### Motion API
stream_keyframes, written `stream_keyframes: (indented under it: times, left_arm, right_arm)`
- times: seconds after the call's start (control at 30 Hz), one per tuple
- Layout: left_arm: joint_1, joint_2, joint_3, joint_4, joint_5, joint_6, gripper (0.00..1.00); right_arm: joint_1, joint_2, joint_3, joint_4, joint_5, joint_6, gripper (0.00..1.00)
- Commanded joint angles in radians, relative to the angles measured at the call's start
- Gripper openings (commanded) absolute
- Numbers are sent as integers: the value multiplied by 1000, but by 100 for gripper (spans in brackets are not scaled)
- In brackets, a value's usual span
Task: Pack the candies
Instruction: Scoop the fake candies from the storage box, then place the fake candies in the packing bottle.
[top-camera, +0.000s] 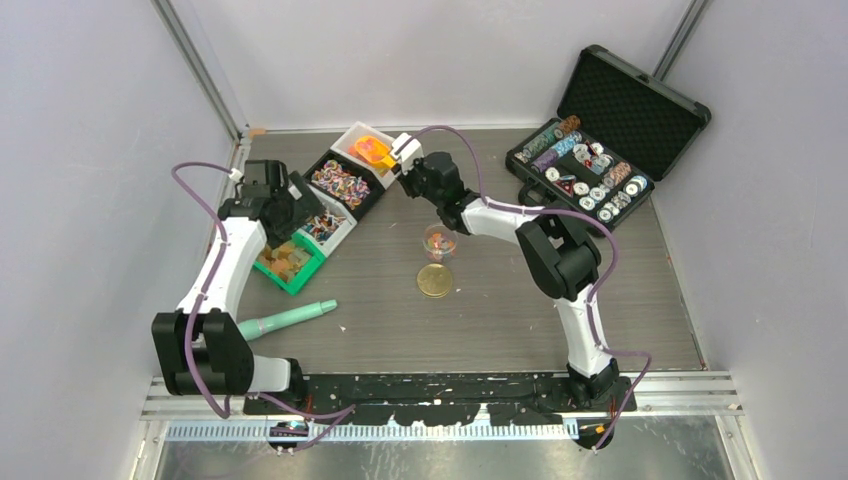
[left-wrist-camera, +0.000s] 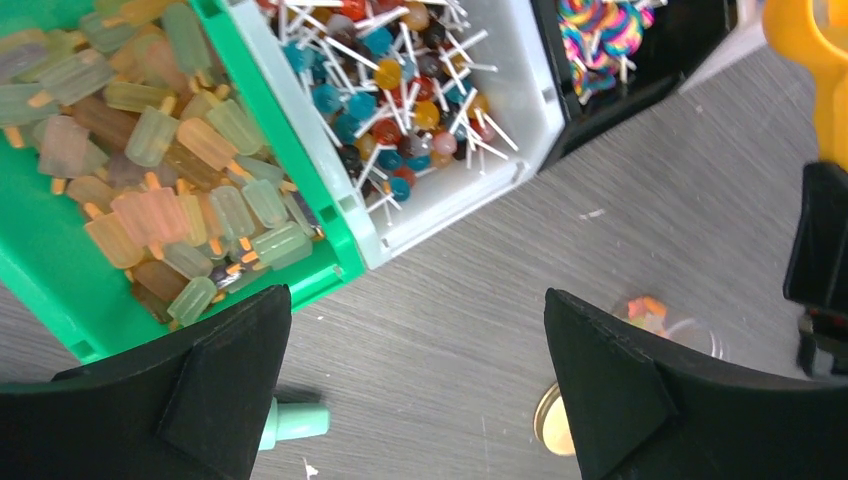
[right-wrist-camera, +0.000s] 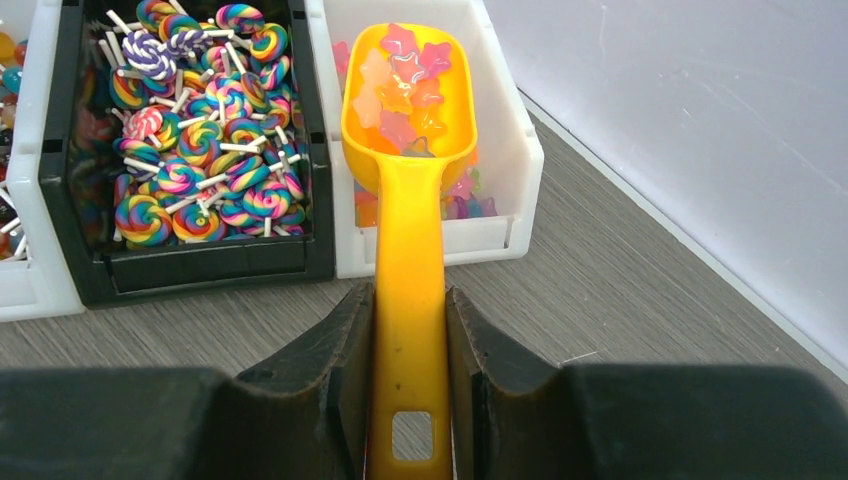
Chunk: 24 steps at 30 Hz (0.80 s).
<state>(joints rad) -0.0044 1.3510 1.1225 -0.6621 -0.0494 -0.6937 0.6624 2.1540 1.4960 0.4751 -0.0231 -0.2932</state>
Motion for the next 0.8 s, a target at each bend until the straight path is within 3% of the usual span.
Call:
stream_keyframes:
  times: [0.0, 0.4, 0.6, 0.77]
  left_arm:
    - [0, -38, -2, 39, 136, 83, 100]
    - [0, -175, -161, 285, 510, 141, 100]
    - [-49, -261, -193, 283, 504, 208, 100]
    - [-109, -294, -153, 175, 443, 279, 100]
  right_arm:
    - [-3, -119, -22, 127, 11, -7, 0]
    - [-3, -289, -229, 226, -1, 22, 0]
    - [-2, -424, -367, 238, -2, 17, 0]
    - [-2, -570, -495, 213, 6, -11, 0]
